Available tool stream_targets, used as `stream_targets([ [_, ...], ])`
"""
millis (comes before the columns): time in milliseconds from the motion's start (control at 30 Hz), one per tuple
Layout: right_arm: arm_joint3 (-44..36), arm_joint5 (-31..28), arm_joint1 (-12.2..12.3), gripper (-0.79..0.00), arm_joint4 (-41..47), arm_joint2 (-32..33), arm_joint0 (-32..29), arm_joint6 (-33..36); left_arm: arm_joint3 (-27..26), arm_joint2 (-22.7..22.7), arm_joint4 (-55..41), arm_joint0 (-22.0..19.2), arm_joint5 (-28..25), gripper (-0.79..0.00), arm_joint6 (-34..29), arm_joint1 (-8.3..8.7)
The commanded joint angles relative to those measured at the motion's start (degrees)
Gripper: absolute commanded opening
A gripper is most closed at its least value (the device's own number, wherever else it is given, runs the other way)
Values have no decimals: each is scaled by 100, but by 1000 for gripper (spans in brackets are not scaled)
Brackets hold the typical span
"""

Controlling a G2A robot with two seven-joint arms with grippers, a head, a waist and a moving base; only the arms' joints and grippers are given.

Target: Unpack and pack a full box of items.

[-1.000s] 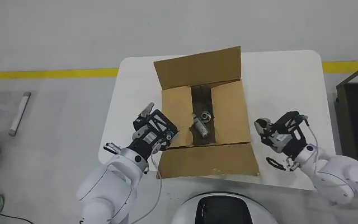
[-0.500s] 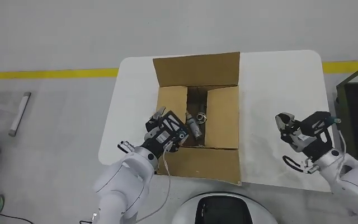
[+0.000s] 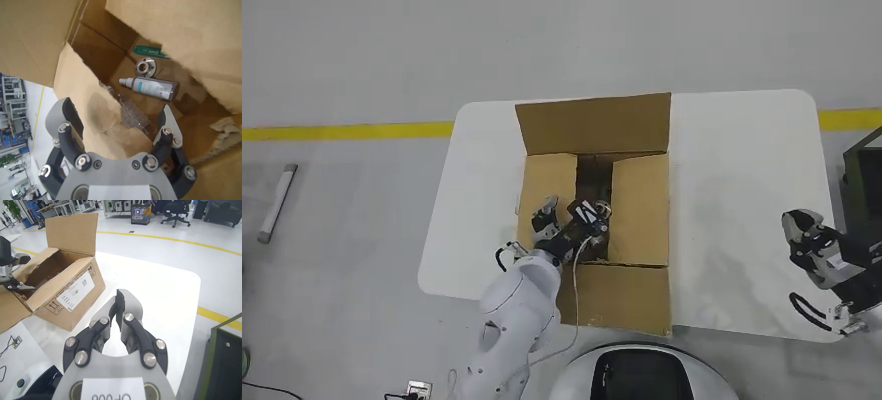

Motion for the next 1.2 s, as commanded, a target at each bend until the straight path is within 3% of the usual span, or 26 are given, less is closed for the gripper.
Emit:
stream_targets([
  [0, -22, -16, -9, -785, -58, -24, -18, -50, -33, 5, 213, 5, 16, -573, 59, 7],
  [33, -36, -17, -13, -785, -78, -35, -22, -61, -55, 3, 311, 16, 36, -779, 100, 11],
  [433, -237, -161, -24, -785, -200, -283, 359, 100, -709, -251, 29, 171, 452, -785, 161, -24],
  [500, -264, -207, -17, -785, -178, -354, 524, 210, -847, -324, -63, 132, 408, 0, 51, -29],
  [833, 26, -720, 46, -785, 657, -1198, 1801, 1373, -889, -935, -126, -263, 155, 0, 81, -4],
  [1167, 738, -357, 4, -785, 709, -2497, 3063, 2121, -214, -1818, 84, -717, 39, 0, 282, 76],
])
